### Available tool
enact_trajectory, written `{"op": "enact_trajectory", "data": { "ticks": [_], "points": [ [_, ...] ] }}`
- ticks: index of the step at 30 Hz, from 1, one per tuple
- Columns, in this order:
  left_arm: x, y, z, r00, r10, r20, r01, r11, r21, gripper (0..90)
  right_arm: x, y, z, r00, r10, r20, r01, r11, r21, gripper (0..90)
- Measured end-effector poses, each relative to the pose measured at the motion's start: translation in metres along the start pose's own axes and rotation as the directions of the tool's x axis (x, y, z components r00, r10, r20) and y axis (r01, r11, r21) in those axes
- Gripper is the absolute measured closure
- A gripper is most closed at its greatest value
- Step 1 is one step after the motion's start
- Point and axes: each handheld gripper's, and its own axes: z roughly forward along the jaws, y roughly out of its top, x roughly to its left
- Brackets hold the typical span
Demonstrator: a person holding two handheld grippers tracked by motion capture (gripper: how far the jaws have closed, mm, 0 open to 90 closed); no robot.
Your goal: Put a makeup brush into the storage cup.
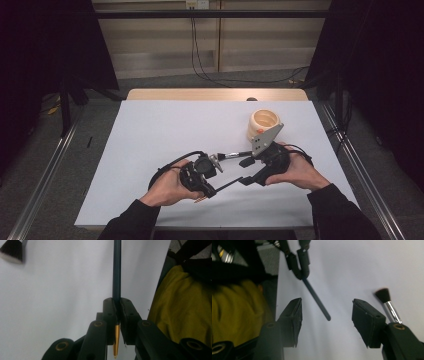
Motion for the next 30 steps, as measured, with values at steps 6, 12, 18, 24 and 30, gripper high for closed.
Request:
{"op": "enact_trajectory", "data": {
  "ticks": [6,12,18,24,30],
  "points": [
    [0.0,0.0,0.003,0.9999,0.014,-0.009,-0.014,0.9998,0.012,83.7,-0.002,0.011,0.006,0.9988,-0.035,-0.034,0.038,0.997,0.069,41.6],
    [0.0,0.001,0.008,0.9998,0.019,0.002,-0.019,0.9995,0.026,83.7,0.0,0.01,0.013,0.9978,-0.042,-0.051,0.048,0.993,0.112,45.6],
    [-0.002,0.003,0.015,0.999,0.032,0.031,-0.034,0.9975,0.062,83.7,0.001,0.009,0.025,0.9931,-0.057,-0.102,0.073,0.985,0.156,56.4],
    [-0.004,0.004,0.015,0.9983,0.042,0.039,-0.044,0.9975,0.056,83.7,0.002,0.007,0.036,0.9863,-0.07,-0.149,0.096,0.98,0.172,62.3],
    [-0.007,0.004,0.013,0.9979,0.059,0.028,-0.06,0.9972,0.045,83.7,0.001,0.003,0.046,0.9832,-0.071,-0.168,0.102,0.978,0.182,64.7]
  ]
}}
